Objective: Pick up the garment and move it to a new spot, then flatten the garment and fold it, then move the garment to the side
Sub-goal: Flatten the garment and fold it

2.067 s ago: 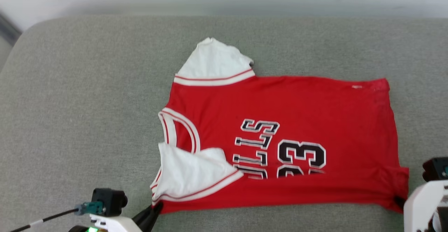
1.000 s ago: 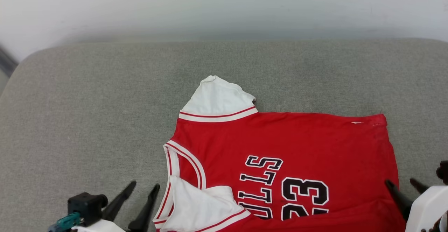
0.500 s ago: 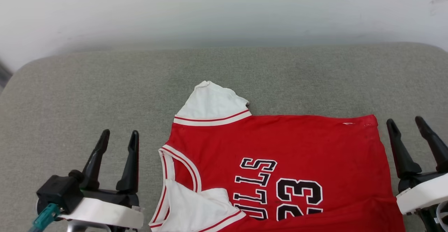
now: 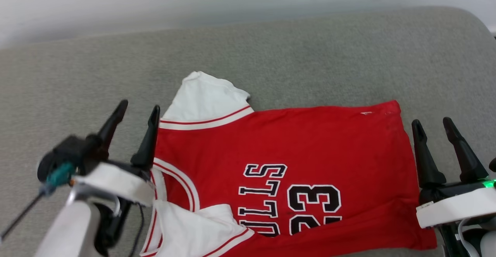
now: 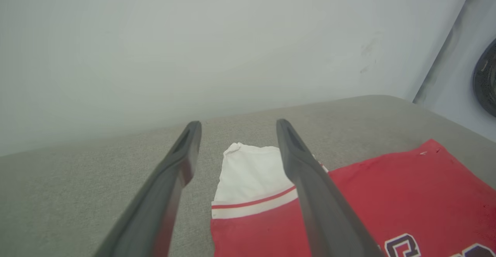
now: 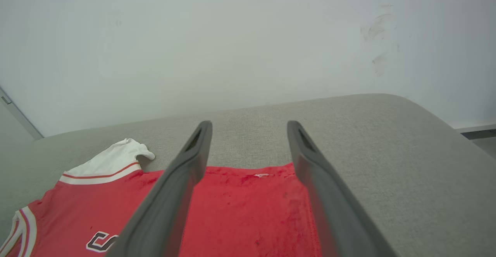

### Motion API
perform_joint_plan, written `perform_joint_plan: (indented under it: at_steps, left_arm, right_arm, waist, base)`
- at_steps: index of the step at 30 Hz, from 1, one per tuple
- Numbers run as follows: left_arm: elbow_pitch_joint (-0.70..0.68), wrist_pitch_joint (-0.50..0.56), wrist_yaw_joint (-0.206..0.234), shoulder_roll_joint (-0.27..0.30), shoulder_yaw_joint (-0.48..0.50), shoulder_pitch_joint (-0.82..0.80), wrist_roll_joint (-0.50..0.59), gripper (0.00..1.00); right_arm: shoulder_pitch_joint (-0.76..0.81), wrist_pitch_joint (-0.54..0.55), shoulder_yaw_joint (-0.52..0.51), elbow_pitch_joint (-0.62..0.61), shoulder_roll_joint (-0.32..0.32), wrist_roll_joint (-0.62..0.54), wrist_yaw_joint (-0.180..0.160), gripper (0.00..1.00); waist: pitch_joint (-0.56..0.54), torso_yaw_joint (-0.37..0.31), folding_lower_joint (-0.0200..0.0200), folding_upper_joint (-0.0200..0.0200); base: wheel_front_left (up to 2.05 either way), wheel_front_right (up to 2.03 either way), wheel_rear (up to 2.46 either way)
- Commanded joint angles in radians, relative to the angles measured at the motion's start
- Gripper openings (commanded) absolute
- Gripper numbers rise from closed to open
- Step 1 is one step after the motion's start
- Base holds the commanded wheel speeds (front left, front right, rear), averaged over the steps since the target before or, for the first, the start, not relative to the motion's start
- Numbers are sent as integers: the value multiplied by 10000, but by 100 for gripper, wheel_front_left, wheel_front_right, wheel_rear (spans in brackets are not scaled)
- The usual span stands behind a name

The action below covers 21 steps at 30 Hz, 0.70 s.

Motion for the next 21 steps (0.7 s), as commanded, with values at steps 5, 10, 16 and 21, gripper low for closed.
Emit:
perform_joint_plan:
  at_steps: [5,10,16,21]
  left_arm:
    - [916,2076,-348,861,-570,-2047,-421,100]
    - [1617,4881,-428,1966,-1448,-4123,-1406,100]
    - [2195,7814,-438,2902,-2253,-6127,-2764,100]
    - [2634,9641,-441,3166,-2635,-7094,-3358,100]
  right_arm:
    - [-402,-182,108,142,174,35,-4,100]
    - [-661,-250,318,322,248,-35,-4,100]
    - [-990,-363,545,653,421,-97,-4,100]
    - [-1180,-407,573,849,438,-295,-4,100]
  waist:
    - [1011,-819,-1,0]
    - [1720,-1257,-1,0]
    - [2392,-1661,-1,0]
    - [2822,-1907,-1,0]
  base:
    - [0,0,0]
    - [0,0,0]
    - [0,0,0]
    - [0,0,0]
